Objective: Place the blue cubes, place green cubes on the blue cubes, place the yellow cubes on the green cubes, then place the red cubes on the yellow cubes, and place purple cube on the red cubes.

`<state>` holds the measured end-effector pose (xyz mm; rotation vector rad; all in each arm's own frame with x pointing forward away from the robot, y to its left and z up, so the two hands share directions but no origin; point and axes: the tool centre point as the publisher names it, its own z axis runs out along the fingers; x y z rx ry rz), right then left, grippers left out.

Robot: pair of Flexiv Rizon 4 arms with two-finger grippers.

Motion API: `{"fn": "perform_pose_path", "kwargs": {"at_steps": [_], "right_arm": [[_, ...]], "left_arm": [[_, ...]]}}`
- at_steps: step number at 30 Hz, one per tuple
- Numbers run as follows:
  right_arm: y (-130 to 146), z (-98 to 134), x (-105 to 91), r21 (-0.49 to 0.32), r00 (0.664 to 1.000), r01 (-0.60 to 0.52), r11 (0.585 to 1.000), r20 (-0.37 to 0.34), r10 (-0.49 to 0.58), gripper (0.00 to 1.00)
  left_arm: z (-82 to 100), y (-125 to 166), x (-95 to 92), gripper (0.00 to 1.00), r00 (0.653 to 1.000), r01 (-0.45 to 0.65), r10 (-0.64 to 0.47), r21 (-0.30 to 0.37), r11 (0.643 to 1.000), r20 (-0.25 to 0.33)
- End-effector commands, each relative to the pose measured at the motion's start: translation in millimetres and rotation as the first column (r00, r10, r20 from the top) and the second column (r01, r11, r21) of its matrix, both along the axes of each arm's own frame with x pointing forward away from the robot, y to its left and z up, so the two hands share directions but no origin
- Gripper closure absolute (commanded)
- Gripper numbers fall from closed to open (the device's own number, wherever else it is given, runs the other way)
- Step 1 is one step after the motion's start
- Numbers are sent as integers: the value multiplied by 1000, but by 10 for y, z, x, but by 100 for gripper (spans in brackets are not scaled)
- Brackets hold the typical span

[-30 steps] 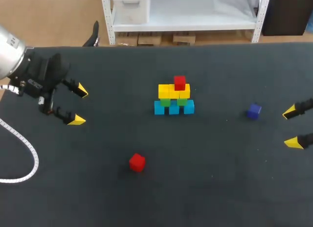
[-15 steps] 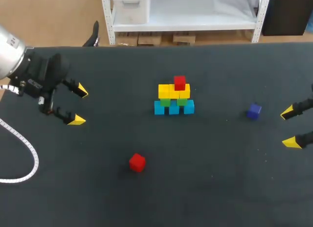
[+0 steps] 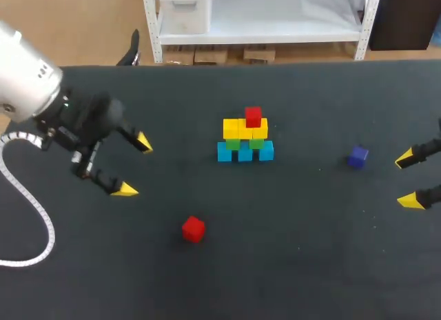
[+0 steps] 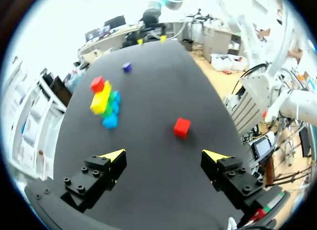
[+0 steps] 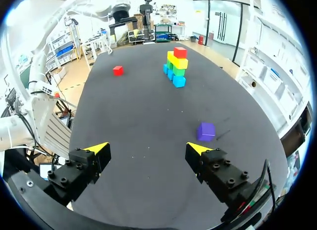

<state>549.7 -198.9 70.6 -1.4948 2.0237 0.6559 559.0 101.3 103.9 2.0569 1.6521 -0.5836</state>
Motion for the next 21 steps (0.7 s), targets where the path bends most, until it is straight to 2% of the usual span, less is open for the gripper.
{"fn": "perform_pose_path", "kwargs": {"at_steps": [1,5,12,18,21], "right_arm": [[2,-12,13,3,1000,-2,1000,0,2,0],[2,-12,13,3,1000,-2,1000,0,2,0],[2,-12,13,3,1000,-2,1000,0,2,0],[2,-12,13,3,1000,-2,1000,0,2,0],[2,-12,13,3,1000,-2,1000,0,2,0]], "left_arm": [[-131,-121,-152,0,1000,21,-21,-37,999,0],[-201,-237,-269,0,999,47,-47,-57,997,-8],[-343,-431,-415,0,984,178,-178,-56,982,5],[-514,-624,-501,0,943,331,-332,-11,943,-15],[-593,-692,-499,0,927,373,-372,15,928,-39]]}}
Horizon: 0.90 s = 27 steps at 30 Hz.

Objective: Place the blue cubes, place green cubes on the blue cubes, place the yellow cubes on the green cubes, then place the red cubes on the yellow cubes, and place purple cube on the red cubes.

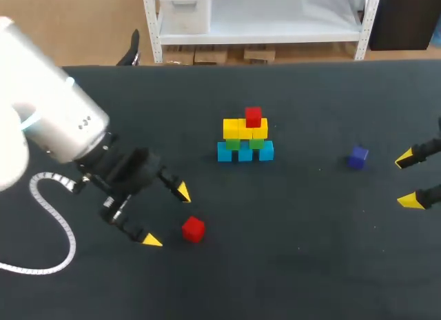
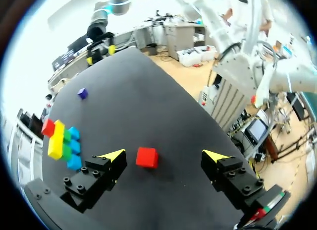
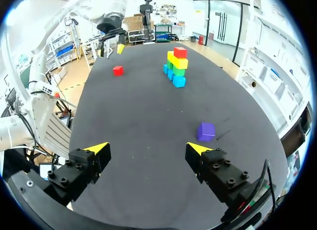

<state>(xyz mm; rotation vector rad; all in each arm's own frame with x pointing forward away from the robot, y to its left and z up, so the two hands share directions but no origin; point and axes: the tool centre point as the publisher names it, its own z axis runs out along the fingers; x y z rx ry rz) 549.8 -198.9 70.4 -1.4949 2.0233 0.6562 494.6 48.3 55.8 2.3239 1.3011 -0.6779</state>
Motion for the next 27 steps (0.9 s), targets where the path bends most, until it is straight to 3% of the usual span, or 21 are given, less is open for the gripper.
{"fn": "perform_pose_path", "kwargs": {"at_steps": [1,14,25,26,27], "right_arm": [[2,-10,12,3,1000,-1,1000,0,1,0],[2,-10,12,3,1000,-1,1000,0,1,0],[2,-10,12,3,1000,-1,1000,0,1,0],[2,-10,12,3,1000,-1,1000,0,1,0],[2,-10,12,3,1000,-1,1000,0,1,0]], "left_arm": [[-140,-182,146,0,996,71,-68,54,996,-53],[-538,-304,194,0,989,130,-119,138,982,-82],[-584,-289,226,0,992,108,-95,157,982,-86],[-585,-287,232,2,992,106,-93,158,982,-87],[-588,-285,237,19,992,105,-92,160,982,-86]]}}
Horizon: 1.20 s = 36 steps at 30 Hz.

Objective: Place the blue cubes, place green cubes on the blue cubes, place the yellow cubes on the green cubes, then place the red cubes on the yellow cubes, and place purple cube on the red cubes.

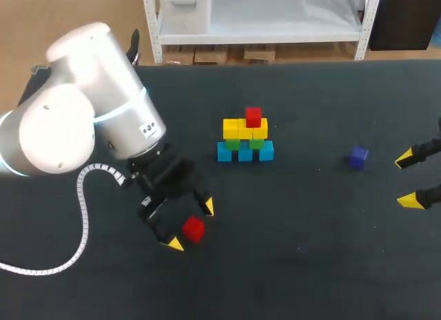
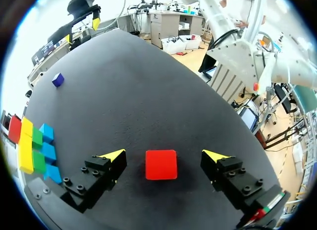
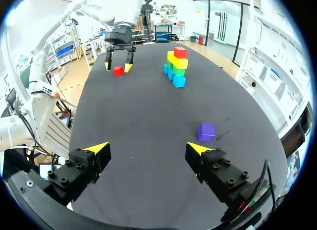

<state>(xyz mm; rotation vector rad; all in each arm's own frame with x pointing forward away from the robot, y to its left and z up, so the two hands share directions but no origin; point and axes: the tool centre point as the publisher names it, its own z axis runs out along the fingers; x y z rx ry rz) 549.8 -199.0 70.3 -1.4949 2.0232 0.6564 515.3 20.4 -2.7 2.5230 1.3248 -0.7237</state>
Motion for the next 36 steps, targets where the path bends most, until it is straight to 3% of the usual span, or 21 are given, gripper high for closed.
{"fn": "perform_pose_path", "kwargs": {"at_steps": [1,5,9,12,13,15,20,28,33,36], "right_arm": [[3,-10,12,3,1000,-1,1000,0,1,0],[3,-10,12,3,1000,-1,1000,0,1,0],[3,-10,12,3,1000,-1,1000,0,1,0],[3,-10,12,3,1000,-1,1000,0,1,0],[3,-10,12,3,1000,-1,1000,0,1,0],[3,-10,12,3,1000,-1,1000,0,1,0],[3,-10,12,3,1000,-1,1000,0,1,0],[3,-10,12,3,1000,-1,1000,0,1,0],[3,-10,12,3,1000,-1,1000,0,1,0],[3,-10,12,3,1000,-1,1000,0,1,0]], "left_arm": [[-4,-4,35,36,1000,2,-2,9,1000,-2],[-6,6,51,59,1000,-6,6,14,1000,-1],[-18,17,52,62,1000,-9,9,14,1000,-6],[-34,23,45,69,1000,-17,18,18,1000,-13],[-34,24,42,75,1000,-22,23,18,1000,-13],[-33,33,40,100,999,-36,36,17,999,-13],[51,63,55,100,998,-59,59,6,998,-7],[443,139,252,100,983,-178,179,-23,984,31],[719,163,489,100,947,-312,313,-23,950,71],[882,162,656,100,916,-393,395,-48,918,64]]}}
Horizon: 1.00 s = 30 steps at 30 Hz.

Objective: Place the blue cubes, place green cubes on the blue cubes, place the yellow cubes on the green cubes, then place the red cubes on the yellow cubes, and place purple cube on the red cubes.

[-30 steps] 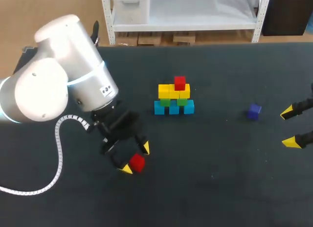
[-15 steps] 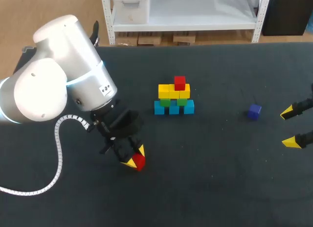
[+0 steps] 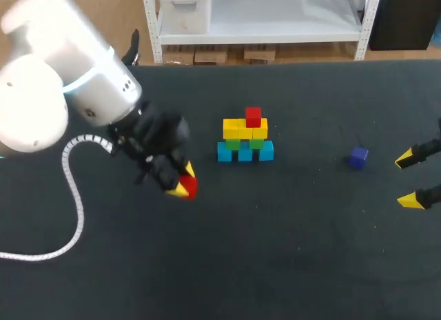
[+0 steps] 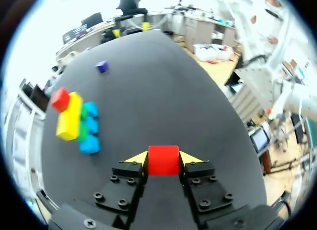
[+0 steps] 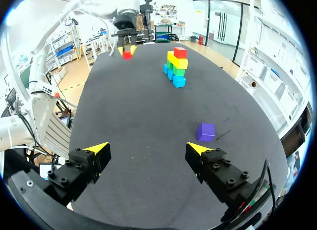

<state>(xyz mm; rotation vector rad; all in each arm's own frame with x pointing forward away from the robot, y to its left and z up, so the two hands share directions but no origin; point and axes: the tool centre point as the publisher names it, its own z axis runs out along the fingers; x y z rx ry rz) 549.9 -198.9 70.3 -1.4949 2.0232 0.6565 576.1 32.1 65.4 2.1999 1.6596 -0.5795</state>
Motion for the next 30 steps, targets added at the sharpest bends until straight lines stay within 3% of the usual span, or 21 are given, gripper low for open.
{"fn": "perform_pose_path", "kwargs": {"at_steps": [1,7,14,23,30], "right_arm": [[3,-10,11,3,1000,-1,1000,0,1,0],[3,-10,11,3,1000,-1,1000,0,1,0],[3,-10,11,3,1000,-1,1000,0,1,0],[3,-10,11,3,1000,-1,1000,0,1,0],[3,-10,11,3,1000,-1,1000,0,1,0]], "left_arm": [[246,48,107,100,995,-103,103,-18,995,16],[469,7,458,100,970,-240,241,-24,970,24],[619,-223,819,100,962,-271,271,-12,962,31],[648,-555,1177,100,973,-228,228,1,974,36],[577,-672,1384,100,981,-195,195,13,981,4]]}}
